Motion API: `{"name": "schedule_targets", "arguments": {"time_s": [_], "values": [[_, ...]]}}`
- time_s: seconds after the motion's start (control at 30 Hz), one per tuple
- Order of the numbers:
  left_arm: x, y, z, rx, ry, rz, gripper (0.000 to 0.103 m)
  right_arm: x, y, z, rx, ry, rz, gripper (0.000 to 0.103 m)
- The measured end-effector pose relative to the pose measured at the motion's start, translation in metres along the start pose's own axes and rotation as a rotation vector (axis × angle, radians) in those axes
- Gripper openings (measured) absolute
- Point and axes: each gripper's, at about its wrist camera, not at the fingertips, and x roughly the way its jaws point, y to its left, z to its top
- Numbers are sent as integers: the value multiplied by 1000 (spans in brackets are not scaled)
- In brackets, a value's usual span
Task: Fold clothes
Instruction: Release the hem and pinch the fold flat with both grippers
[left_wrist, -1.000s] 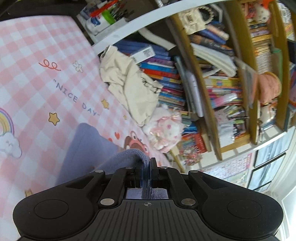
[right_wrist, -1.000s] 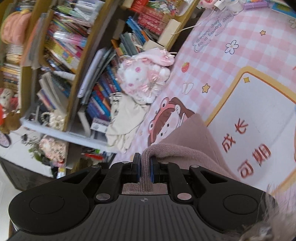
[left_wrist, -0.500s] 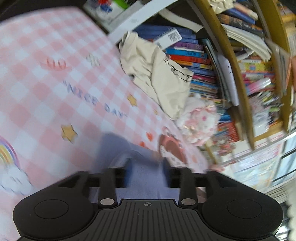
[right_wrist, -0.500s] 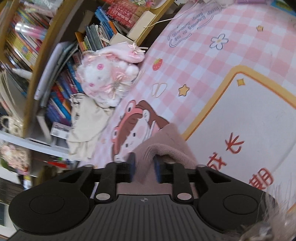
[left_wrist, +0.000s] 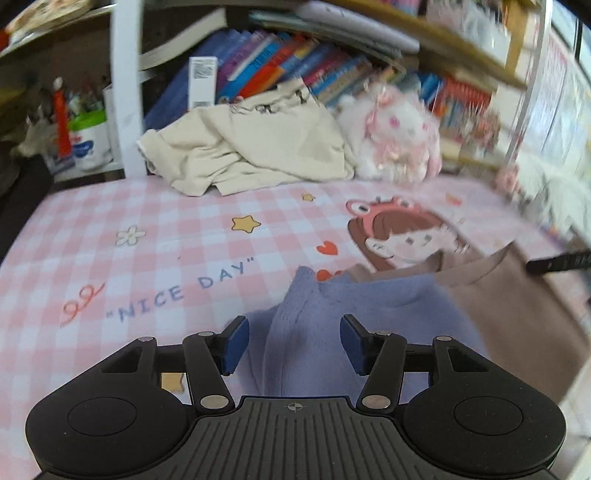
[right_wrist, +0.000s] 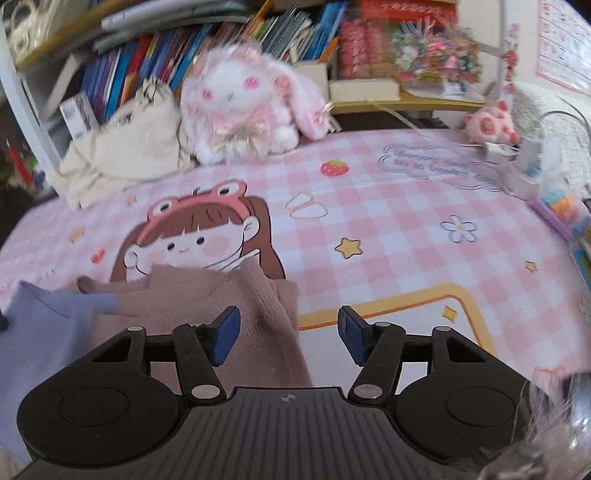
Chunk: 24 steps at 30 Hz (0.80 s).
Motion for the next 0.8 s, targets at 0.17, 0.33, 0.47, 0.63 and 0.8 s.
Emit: {"name": "schedule_targets", "arguments": {"time_s": [0.17, 0.33, 0.47, 0.63, 0.8], "values": [[7, -13, 10, 88, -2, 37, 4, 12, 5, 10, -3, 15, 27, 5], [-21, 25, 9, -160, -112, 5, 4, -25, 12, 22, -2, -159, 89, 5], [17, 42, -5, -226, -2, 20, 4, 28, 3, 28, 70, -31, 91, 5], [23, 40, -8, -226, 21, 42, 10, 55, -1, 21, 85, 18, 98, 6], [-9, 46, -8, -284, -37, 52, 24, 24, -6, 19, 96, -16, 106, 23]]}}
